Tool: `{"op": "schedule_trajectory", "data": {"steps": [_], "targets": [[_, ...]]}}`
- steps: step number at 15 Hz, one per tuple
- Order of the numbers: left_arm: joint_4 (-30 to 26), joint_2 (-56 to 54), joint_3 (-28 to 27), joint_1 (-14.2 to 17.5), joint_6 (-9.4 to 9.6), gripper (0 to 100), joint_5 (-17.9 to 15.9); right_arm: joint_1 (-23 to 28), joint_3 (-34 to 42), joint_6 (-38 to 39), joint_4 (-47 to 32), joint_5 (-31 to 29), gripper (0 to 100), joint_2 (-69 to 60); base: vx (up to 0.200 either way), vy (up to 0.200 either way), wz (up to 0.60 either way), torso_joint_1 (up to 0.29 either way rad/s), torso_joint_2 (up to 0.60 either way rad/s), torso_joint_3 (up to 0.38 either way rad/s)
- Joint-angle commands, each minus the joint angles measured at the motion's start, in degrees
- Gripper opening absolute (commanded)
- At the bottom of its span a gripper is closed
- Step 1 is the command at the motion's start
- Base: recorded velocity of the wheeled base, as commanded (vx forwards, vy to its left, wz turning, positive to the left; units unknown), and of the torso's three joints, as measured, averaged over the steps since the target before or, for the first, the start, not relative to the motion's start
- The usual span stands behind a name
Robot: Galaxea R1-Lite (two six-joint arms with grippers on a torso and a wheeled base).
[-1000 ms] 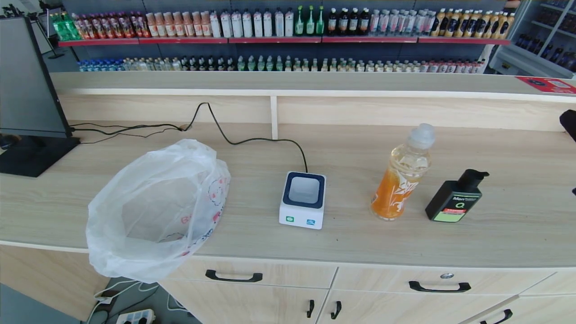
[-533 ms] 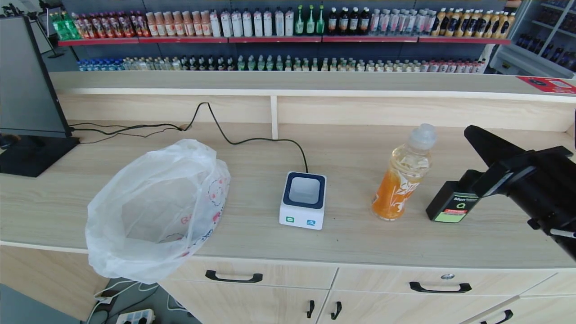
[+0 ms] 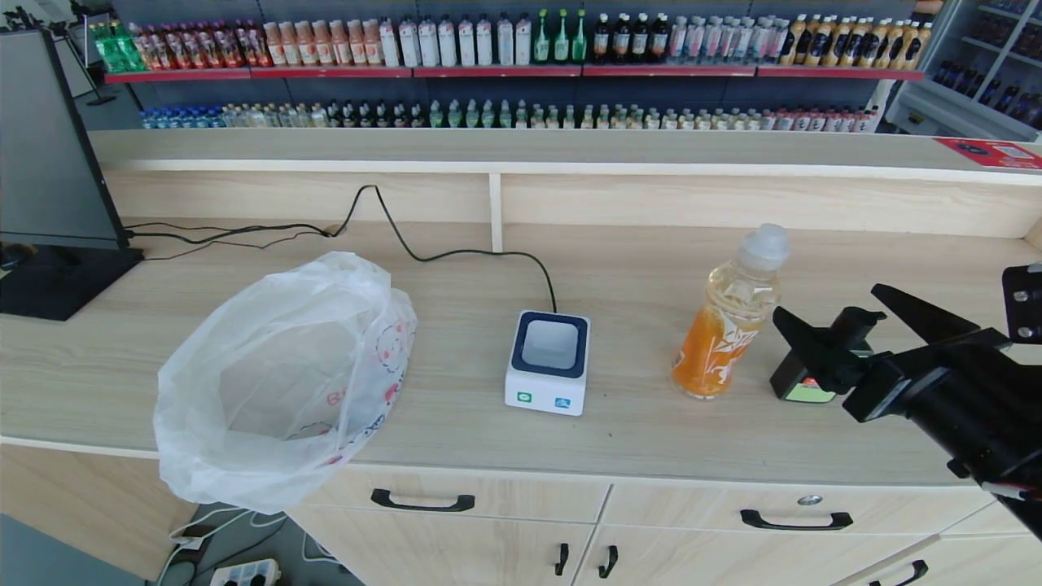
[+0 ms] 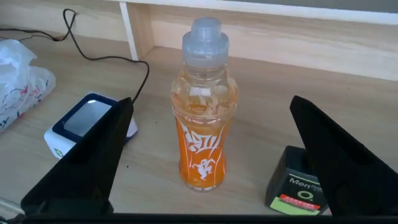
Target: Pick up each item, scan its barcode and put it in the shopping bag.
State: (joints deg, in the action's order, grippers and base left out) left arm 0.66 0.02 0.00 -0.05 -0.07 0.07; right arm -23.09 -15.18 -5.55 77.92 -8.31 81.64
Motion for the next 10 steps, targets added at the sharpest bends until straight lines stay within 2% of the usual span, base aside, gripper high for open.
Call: {"op": "schedule_trajectory", "data": {"steps": [1, 4, 5, 8, 10], "targets": [[0.0, 0.0, 0.0, 0.0, -0.01, 100, 0.0, -1.8, -0.6, 2.5, -0.4, 0.1, 100, 0.4, 0.000, 0.000, 0.00, 0.000, 0.00, 0.000], [0.0, 0.0, 0.0, 0.0, -0.01, 100, 0.0, -2.1, -6.4, 6.2, 1.4, -0.8, 100, 6.7, 0.000, 0.000, 0.00, 0.000, 0.00, 0.000], [0.0, 0.0, 0.0, 0.0, -0.01, 100, 0.0, -2.1, -6.7, 6.5, 4.2, -1.3, 100, 9.6, 0.000, 0.000, 0.00, 0.000, 0.00, 0.000], [0.0, 0.0, 0.0, 0.0, -0.01, 100, 0.0, -2.1, -8.1, 7.6, 12.1, -7.6, 100, 17.6, 0.000, 0.000, 0.00, 0.000, 0.00, 0.000], [0.0, 0.0, 0.0, 0.0, -0.01, 100, 0.0, -2.3, -8.7, 7.5, 12.1, -7.9, 100, 18.9, 0.000, 0.000, 0.00, 0.000, 0.00, 0.000]]}}
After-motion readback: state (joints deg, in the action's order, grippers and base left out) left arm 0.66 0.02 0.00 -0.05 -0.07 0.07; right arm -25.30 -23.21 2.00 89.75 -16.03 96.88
